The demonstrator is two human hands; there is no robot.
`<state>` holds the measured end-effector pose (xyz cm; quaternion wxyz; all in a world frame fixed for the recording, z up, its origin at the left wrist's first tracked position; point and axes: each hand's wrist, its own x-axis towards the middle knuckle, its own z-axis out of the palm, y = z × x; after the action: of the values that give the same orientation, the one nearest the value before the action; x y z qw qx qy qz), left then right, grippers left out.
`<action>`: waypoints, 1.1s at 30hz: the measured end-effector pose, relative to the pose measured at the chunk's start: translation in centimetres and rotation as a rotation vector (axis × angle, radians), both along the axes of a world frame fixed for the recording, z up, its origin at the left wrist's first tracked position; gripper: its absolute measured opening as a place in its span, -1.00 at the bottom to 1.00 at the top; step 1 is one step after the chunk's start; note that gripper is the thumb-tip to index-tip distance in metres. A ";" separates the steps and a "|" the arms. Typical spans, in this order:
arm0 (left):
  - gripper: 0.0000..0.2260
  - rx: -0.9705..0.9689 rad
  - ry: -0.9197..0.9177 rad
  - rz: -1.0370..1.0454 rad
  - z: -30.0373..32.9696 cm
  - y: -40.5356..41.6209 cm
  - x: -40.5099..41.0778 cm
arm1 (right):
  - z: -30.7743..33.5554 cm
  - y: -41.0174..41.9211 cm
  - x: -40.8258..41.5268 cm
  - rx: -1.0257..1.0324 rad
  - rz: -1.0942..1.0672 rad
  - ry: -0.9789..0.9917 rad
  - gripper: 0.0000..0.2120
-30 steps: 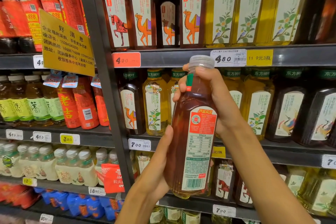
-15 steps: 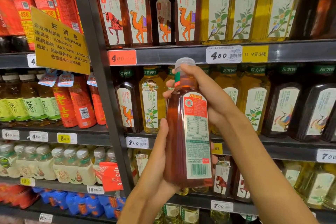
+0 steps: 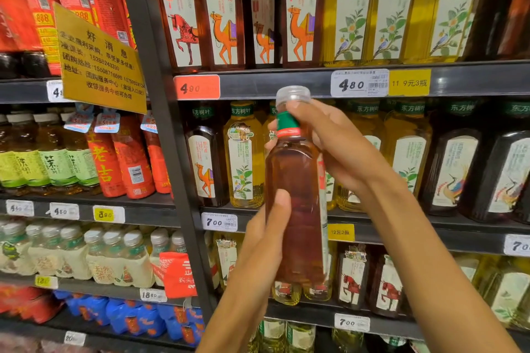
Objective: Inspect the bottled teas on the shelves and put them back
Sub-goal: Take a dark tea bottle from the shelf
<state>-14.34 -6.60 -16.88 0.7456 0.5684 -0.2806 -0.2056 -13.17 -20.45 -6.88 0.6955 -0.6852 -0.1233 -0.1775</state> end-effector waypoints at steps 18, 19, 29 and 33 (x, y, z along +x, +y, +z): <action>-0.50 -0.018 0.014 0.060 0.4 -0.2 2.0 | -0.6 -0.8 0.6 0.213 0.043 -0.165 -0.71; -0.51 -0.001 -0.042 0.152 0.4 -0.5 2.2 | -0.6 -0.8 0.6 0.137 -0.034 -0.136 -0.70; -0.63 0.009 -0.217 0.091 -0.9 -0.5 3.1 | -0.2 -0.9 0.7 0.153 0.063 -0.199 -0.88; -0.46 0.078 -0.189 -0.038 -0.9 -0.2 4.0 | -0.4 -0.6 0.6 0.195 0.160 -0.238 -0.82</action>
<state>-10.38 -6.77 -17.82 0.6890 0.6084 -0.3524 -0.1760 -12.57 -21.08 -7.27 0.7511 -0.5768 -0.2412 -0.2123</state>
